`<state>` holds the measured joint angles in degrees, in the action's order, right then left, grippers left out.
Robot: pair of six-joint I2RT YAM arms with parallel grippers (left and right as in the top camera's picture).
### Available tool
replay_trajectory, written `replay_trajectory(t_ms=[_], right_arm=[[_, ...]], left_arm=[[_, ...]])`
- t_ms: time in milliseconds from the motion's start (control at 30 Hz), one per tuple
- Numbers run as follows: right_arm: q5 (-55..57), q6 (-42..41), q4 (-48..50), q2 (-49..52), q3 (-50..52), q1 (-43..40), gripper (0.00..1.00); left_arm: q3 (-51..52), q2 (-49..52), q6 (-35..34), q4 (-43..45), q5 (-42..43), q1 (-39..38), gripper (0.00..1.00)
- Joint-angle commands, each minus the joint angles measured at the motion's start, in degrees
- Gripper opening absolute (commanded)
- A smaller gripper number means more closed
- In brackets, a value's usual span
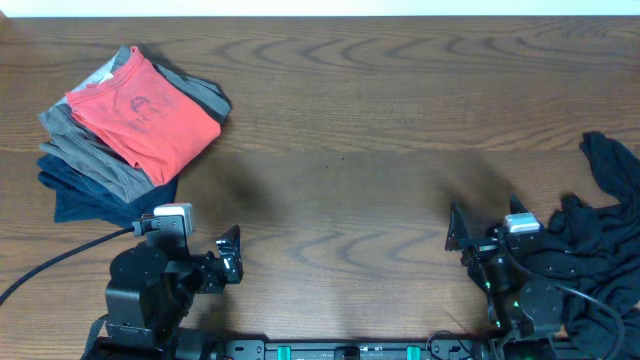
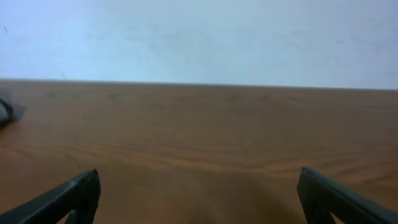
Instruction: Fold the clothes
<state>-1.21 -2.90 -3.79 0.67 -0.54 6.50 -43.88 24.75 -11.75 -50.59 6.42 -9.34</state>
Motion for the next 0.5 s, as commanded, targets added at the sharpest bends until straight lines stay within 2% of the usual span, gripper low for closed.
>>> replay_trajectory(t_ms=[0, 467], right_arm=[[0.9, 2.6, -0.2, -0.4, 0.2, -0.7, 0.99], [1.0, 2.6, -0.5, -0.4, 0.2, -0.7, 0.99]], left_arm=[[0.2, -0.2, 0.5, 0.1, -0.7, -0.1, 0.98], [0.2, -0.2, 0.5, 0.1, -0.7, -0.1, 0.98]])
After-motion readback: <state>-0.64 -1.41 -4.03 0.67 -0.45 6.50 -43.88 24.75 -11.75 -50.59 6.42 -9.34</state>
